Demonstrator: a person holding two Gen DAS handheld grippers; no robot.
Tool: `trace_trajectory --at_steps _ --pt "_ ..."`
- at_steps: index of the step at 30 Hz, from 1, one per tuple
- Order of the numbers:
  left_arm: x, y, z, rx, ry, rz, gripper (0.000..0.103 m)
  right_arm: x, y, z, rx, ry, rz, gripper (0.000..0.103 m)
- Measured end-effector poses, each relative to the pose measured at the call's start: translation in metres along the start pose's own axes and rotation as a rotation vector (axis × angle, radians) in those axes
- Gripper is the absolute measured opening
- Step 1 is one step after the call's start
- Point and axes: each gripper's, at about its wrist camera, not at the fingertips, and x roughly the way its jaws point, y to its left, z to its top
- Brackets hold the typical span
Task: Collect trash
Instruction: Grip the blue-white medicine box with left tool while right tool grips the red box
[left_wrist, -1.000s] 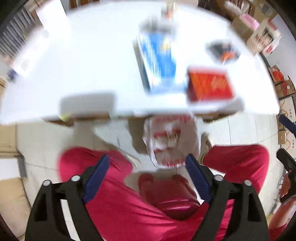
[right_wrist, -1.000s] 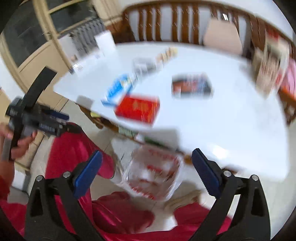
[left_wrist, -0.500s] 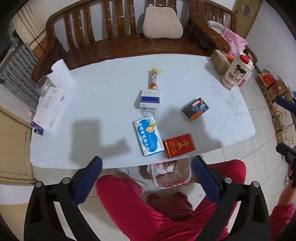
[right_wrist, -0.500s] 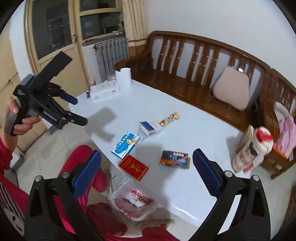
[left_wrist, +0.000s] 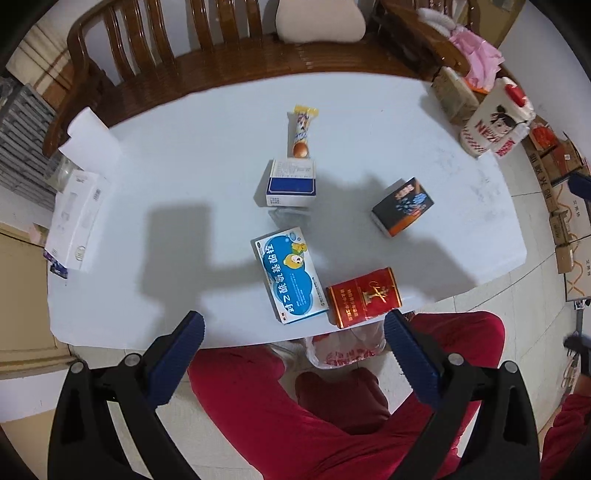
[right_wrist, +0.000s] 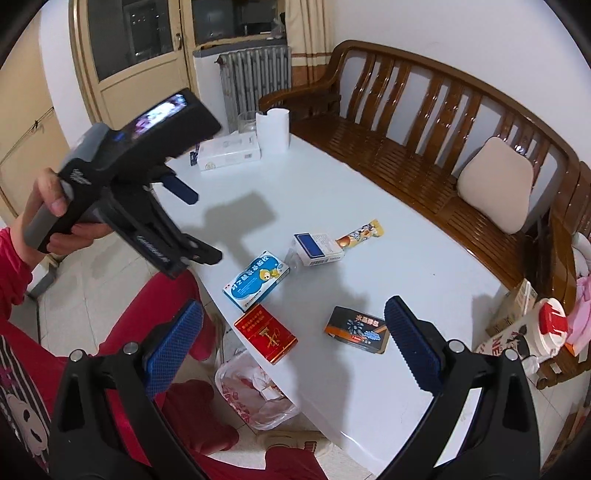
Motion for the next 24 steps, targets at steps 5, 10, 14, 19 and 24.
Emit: trace_trajectory --at_steps 5,10,14,19,24 --pt "0.022 0.005 0.013 -0.02 0.036 -0.018 0.095 0.014 -0.002 0.003 -0.035 0.044 0.02 0.096" --pt "0.047 0.002 0.016 -0.016 0.08 -0.022 0.095 0.042 0.003 -0.002 -0.078 0.109 0.058 0.096" --pt "0.068 0.002 0.018 -0.014 0.112 -0.022 0.095 0.064 0.007 -0.006 -0.093 0.158 0.119 0.096" --pt "0.095 0.006 0.02 -0.041 0.15 -0.026 0.095 0.096 0.021 -0.014 -0.169 0.255 0.181 0.096" --pt "0.12 0.012 0.022 -0.073 0.19 -0.044 0.095 0.129 0.037 -0.027 -0.26 0.341 0.264 0.096"
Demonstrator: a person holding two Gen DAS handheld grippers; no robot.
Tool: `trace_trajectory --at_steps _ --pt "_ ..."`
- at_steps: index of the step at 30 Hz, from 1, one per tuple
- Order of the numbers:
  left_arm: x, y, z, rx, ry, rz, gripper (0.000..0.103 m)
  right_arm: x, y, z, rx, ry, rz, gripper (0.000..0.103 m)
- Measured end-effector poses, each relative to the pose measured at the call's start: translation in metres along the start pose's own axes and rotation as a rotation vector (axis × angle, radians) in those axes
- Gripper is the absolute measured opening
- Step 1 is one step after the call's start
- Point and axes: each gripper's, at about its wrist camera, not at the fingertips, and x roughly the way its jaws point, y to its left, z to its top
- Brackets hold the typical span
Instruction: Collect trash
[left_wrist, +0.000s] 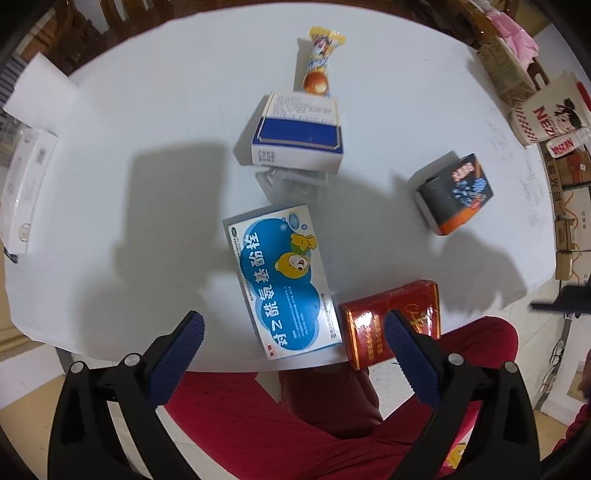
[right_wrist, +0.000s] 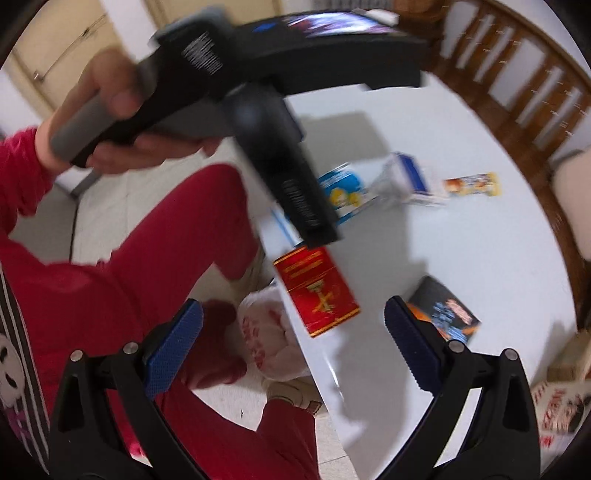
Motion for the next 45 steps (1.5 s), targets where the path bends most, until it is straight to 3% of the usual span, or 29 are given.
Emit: trace_trajectory --at_steps 8,14,22,29,31,33,37,40,45 --pt "0.027 0.012 0.009 -0.042 0.05 -0.004 0.095 0.061 -0.001 0.002 -0.112 0.124 0.028 0.096" --pt "0.039 0.015 0.013 -0.058 0.069 -0.021 0.095 0.096 -0.008 0.003 -0.121 0.162 0.028 0.096" --pt "0.052 0.016 0.02 -0.058 0.089 -0.024 0.095 0.113 -0.011 0.001 -0.135 0.167 0.014 0.096" --pt "0.06 0.014 0.037 -0.054 0.074 -0.021 0.095 0.117 -0.013 -0.001 -0.129 0.15 0.009 0.08" --pt "0.062 0.014 0.037 -0.053 0.072 -0.029 0.094 0.112 -0.02 -0.002 -0.122 0.138 -0.005 0.07" --pt "0.065 0.014 0.035 -0.051 0.073 -0.024 0.09 0.11 -0.024 -0.002 -0.107 0.128 -0.019 0.063" --pt "0.061 0.01 0.036 -0.04 0.047 0.0 0.081 0.108 -0.027 -0.006 -0.099 0.114 -0.043 0.062" --pt "0.057 0.005 0.036 -0.033 0.03 0.003 0.066 0.107 -0.029 -0.008 -0.075 0.099 -0.051 0.061" --pt "0.055 0.012 0.038 -0.071 0.026 -0.044 0.064 0.104 -0.033 -0.009 -0.008 0.069 -0.087 0.061"
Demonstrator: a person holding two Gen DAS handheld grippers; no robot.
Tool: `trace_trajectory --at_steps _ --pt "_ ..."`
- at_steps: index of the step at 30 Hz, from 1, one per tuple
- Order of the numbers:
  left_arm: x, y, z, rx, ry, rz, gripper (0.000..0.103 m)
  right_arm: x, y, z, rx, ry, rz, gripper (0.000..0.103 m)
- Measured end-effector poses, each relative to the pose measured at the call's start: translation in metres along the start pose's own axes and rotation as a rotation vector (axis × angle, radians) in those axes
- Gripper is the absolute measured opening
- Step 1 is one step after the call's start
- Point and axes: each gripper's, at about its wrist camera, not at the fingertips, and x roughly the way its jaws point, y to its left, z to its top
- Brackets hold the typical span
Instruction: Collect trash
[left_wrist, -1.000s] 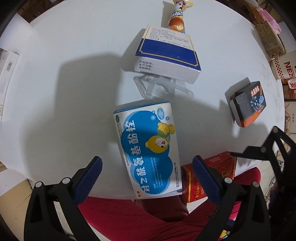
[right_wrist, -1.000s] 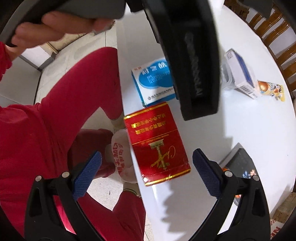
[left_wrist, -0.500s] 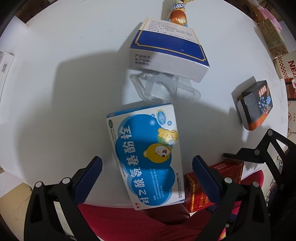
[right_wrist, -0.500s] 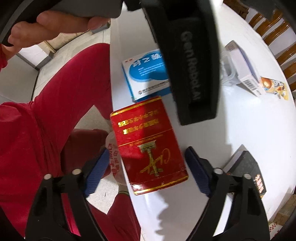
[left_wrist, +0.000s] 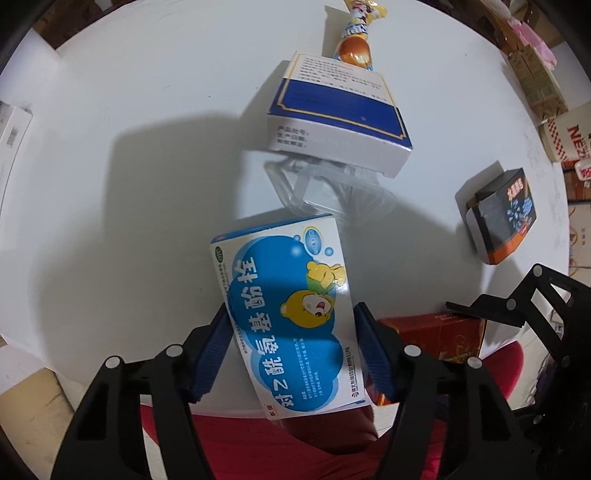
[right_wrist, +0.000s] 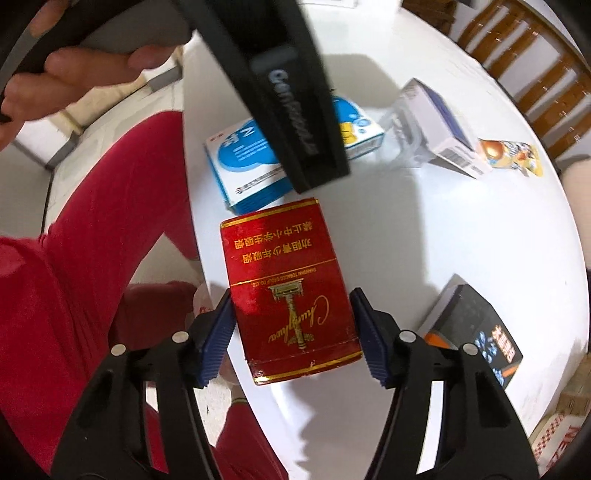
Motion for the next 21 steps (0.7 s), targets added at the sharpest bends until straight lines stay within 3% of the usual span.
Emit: trace_trajectory --at_steps 5,12,21 --pt "-0.009 0.008 -0.005 -0.023 -0.034 -0.012 0.064 -0.01 -0.006 -0.003 0.084 -0.035 -0.033 0.061" --pt "-0.031 0.015 -0.027 -0.027 -0.103 -0.023 0.064 -0.037 -0.021 -0.01 0.268 -0.114 -0.153 0.06" --pt "-0.094 0.017 -0.066 0.02 -0.245 -0.01 0.064 -0.097 -0.021 -0.023 0.448 -0.246 -0.267 0.06"
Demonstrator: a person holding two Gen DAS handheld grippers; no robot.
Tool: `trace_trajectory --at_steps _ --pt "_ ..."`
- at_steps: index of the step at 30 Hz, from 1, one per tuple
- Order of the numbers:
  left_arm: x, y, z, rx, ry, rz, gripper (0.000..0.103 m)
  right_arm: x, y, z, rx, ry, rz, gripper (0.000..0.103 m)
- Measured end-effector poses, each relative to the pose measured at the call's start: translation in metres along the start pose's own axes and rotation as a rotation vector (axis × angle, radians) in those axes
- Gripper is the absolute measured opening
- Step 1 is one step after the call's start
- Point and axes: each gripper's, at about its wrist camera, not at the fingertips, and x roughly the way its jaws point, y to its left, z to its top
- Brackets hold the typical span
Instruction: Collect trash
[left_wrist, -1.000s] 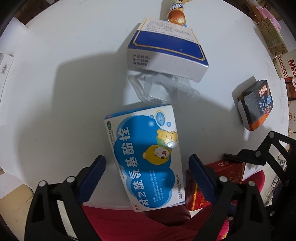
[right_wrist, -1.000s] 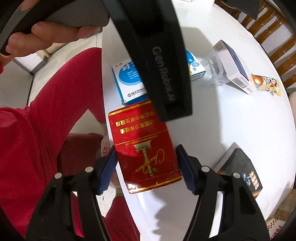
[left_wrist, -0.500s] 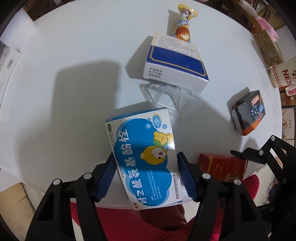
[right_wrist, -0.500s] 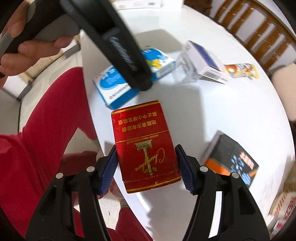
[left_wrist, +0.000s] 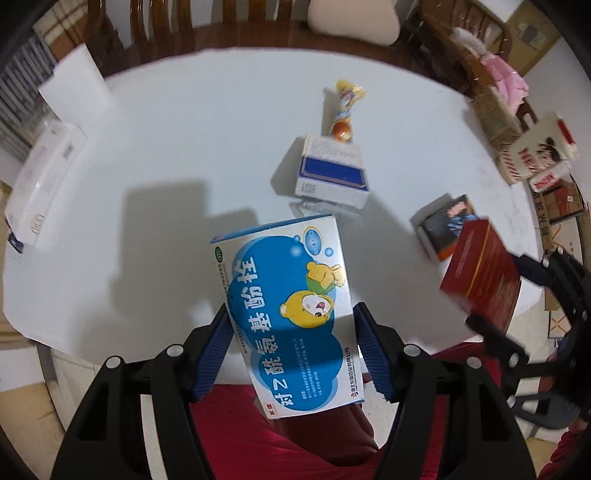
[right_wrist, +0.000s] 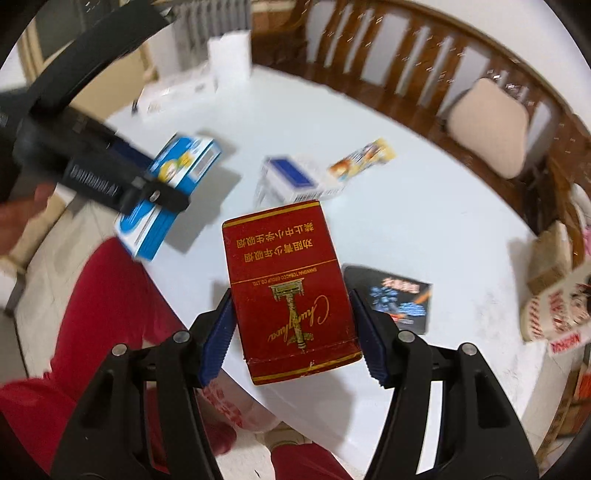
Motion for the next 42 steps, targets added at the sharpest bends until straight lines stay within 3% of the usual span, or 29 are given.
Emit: trace_trajectory --at_steps 7,18,36,42 --pt "-0.039 -0.015 -0.032 0.058 -0.082 0.011 0.064 -0.052 0.029 0.001 0.039 -0.093 -0.041 0.06" --pt "-0.066 -0.042 -0.067 0.139 -0.135 0.007 0.064 -0.097 0.058 -0.023 0.067 -0.132 -0.064 0.06" --pt "-0.01 -0.063 -0.143 0.192 -0.115 -0.047 0.064 -0.091 0.105 -0.099 0.133 -0.165 -0.105 0.06" --pt "0.023 -0.067 -0.165 0.21 -0.085 -0.021 0.064 -0.079 0.113 -0.12 0.16 -0.164 -0.111 0.06"
